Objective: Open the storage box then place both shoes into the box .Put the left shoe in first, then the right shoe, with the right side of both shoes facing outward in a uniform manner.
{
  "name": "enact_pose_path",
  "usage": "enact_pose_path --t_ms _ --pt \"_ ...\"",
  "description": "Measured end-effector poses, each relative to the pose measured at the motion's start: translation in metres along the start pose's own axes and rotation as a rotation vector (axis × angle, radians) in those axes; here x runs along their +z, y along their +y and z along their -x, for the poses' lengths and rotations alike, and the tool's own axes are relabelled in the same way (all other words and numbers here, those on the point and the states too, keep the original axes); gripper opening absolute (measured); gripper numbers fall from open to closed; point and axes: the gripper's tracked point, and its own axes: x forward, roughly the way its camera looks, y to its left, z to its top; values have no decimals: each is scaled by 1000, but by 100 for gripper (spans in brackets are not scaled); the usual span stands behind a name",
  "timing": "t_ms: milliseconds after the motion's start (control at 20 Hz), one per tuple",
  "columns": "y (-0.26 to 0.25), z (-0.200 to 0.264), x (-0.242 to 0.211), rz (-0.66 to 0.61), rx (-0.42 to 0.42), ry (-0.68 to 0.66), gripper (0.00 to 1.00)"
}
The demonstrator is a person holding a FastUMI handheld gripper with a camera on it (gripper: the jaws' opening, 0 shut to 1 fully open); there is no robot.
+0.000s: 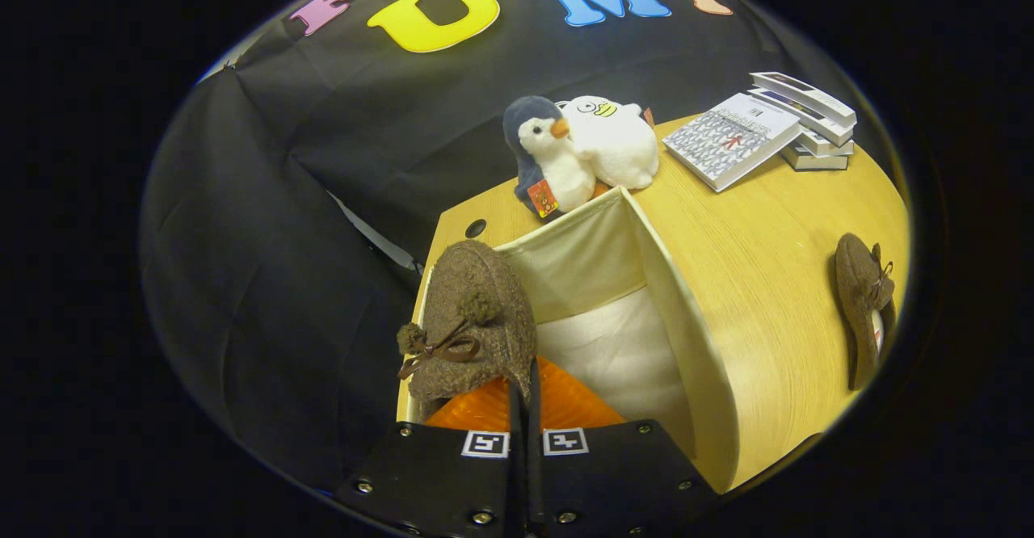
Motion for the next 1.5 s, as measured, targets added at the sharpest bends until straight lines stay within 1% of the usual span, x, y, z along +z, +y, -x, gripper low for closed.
enact_pose_path --t_ms 50,100,200,250,300,350,400,450,500,550,750,1000,1100,1300,1450,1500 --pt "0 -2 -4 2 -1 8 1" --pt "-1 0 -5 3 -6 11 6" --pt "3 -3 -7 1 20 23 6" --pt "10 -3 -8 -2 52 31 9" --pt "13 -3 -11 3 63 48 21" --pt "9 -1 -15 20 51 65 47" --pt "4 1 -16 39 39 68 48" --pt "1 0 -20 58 26 73 58" --pt "0 9 -20 66 44 62 79" --pt "3 7 -16 63 53 50 100" --pt "4 28 6 89 83 3 98" --pt "-10 66 34 198 98 -77 98" --pt "-22 82 47 247 88 -121 98" --pt "-60 110 71 332 28 -202 98" --pt "-91 126 82 348 -14 -235 98" --pt "-99 132 84 342 -13 -240 98"
